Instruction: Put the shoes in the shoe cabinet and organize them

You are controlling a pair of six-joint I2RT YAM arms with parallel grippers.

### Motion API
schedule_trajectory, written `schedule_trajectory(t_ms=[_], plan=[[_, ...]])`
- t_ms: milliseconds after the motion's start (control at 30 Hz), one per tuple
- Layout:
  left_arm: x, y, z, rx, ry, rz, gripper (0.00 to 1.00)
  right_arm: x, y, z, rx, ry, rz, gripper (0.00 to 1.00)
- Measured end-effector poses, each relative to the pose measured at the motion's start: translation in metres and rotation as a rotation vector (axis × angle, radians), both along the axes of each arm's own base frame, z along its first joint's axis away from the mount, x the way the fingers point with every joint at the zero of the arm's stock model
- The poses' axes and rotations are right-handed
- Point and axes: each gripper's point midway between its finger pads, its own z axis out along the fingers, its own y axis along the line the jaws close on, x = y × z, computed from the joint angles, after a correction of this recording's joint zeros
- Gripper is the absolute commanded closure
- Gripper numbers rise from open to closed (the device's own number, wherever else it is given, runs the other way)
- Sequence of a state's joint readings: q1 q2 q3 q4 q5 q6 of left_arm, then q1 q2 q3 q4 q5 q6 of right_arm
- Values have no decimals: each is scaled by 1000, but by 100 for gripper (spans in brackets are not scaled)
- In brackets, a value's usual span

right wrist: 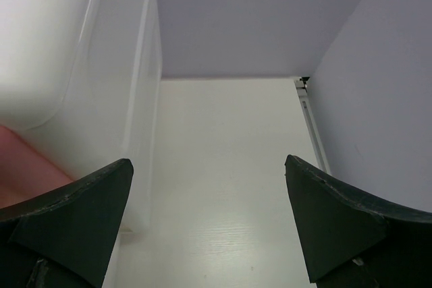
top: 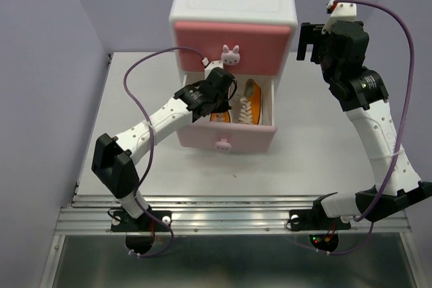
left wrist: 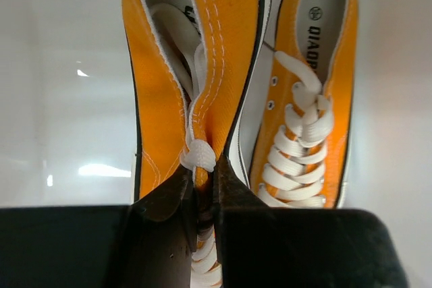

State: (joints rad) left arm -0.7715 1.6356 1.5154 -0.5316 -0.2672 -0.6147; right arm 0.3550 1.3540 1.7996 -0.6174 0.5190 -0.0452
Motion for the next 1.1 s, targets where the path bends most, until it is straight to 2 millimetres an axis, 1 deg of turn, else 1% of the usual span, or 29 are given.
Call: schedule_trajectory(t_ms=[67, 200, 267, 300, 333, 400, 500, 633, 700, 767, 800, 867, 900, 933, 967, 1000, 1100], plan=[[2, 0, -1, 29, -5, -11, 100, 0, 0, 0, 0, 1, 0, 0], [4, -6, -1, 63, 2, -16, 100, -1, -1, 0, 0, -1, -1, 0], [5, -11, -2, 67, 4, -24, 83, -2, -1, 1, 1, -3, -3, 0], [5, -14, -1, 64, 2, -28, 66, -2, -1, 1, 1, -4, -4, 0], [4, -15, -1, 61, 2, -31, 58, -2, -2, 2, 1, -5, -5, 0], [4, -16, -1, 57, 3, -36, 49, -2, -2, 2, 1, -5, -5, 0], [3, -15, -1, 61, 4, -35, 45, -2, -2, 2, 1, -5, -5, 0], [0, -15, 0, 56, 12, -38, 44, -2, -1, 2, 1, -5, -3, 0], [-1, -14, 2, 50, 14, -34, 44, -3, 0, 3, 4, -7, 3, 0], [-2, -13, 7, 34, 13, -23, 41, -3, 1, 7, 8, -16, 11, 0], [-2, -12, 13, 19, 7, -16, 37, -3, 1, 9, 10, -20, 15, 0], [-2, -11, 31, -27, -14, 0, 30, -5, 3, 19, 18, -43, 28, 0], [-2, -10, 39, -44, -25, 5, 22, -6, 4, 30, 28, -68, 39, 0], [-3, -9, 52, -79, -40, 14, 18, -6, 6, 38, 35, -86, 50, 0], [-6, -7, 68, -117, -59, 23, 3, -7, 9, 54, 51, -125, 69, 0], [-8, -5, 86, -160, -81, 32, 1, -8, 11, 71, 67, -169, 87, 0], [-20, 4, 134, -278, -145, 52, 1, -14, 25, 119, 120, -307, 176, 0]])
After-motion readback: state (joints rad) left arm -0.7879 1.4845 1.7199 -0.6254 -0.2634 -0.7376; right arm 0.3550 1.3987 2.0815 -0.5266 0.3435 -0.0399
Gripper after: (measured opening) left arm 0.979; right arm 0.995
